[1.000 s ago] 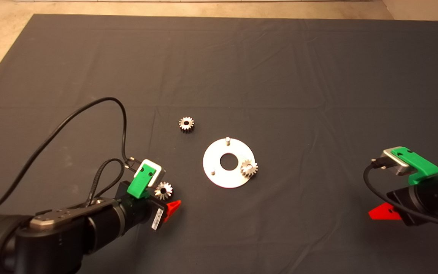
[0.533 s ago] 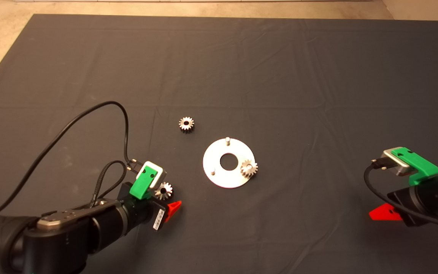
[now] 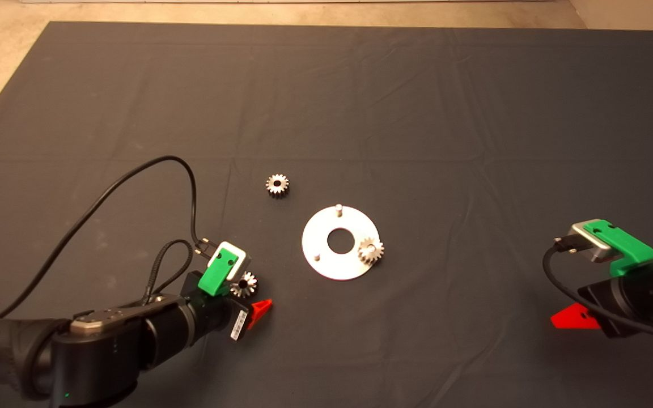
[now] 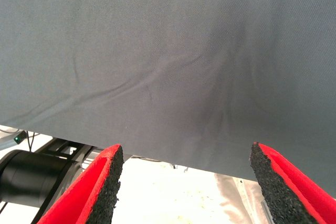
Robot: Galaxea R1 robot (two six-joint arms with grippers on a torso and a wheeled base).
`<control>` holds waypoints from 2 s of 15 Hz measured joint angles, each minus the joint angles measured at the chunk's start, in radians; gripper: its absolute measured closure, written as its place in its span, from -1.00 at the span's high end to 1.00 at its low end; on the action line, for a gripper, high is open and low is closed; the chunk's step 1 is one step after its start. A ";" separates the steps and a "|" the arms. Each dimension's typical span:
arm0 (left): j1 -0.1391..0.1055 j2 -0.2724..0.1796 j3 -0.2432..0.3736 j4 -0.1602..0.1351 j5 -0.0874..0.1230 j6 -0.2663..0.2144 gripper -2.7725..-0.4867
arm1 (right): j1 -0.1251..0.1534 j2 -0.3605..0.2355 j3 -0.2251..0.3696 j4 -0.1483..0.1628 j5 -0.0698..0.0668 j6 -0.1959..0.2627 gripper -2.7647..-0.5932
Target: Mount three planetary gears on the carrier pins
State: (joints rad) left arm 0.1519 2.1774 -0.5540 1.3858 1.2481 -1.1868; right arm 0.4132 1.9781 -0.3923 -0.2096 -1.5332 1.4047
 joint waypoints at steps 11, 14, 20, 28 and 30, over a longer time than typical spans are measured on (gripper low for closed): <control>0.005 -0.008 0.000 0.001 -0.001 0.006 0.04 | 0.000 0.000 0.000 0.000 0.000 0.000 0.09; 0.005 -0.008 -0.002 0.000 -0.001 0.027 -0.06 | 0.000 0.000 0.000 0.001 0.000 0.000 0.09; 0.005 -0.008 -0.019 0.000 -0.003 0.033 -0.22 | 0.000 0.000 0.000 0.001 0.000 0.000 0.09; -0.016 -0.007 -0.020 -0.056 -0.002 0.079 -0.47 | 0.000 0.000 0.000 0.001 0.000 0.000 0.09; -0.031 -0.005 -0.020 -0.077 -0.002 0.092 -0.47 | 0.000 0.000 0.000 0.001 0.000 0.000 0.09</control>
State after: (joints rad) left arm 0.1211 2.1726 -0.5743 1.3085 1.2460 -1.0952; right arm 0.4132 1.9781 -0.3919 -0.2083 -1.5332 1.4047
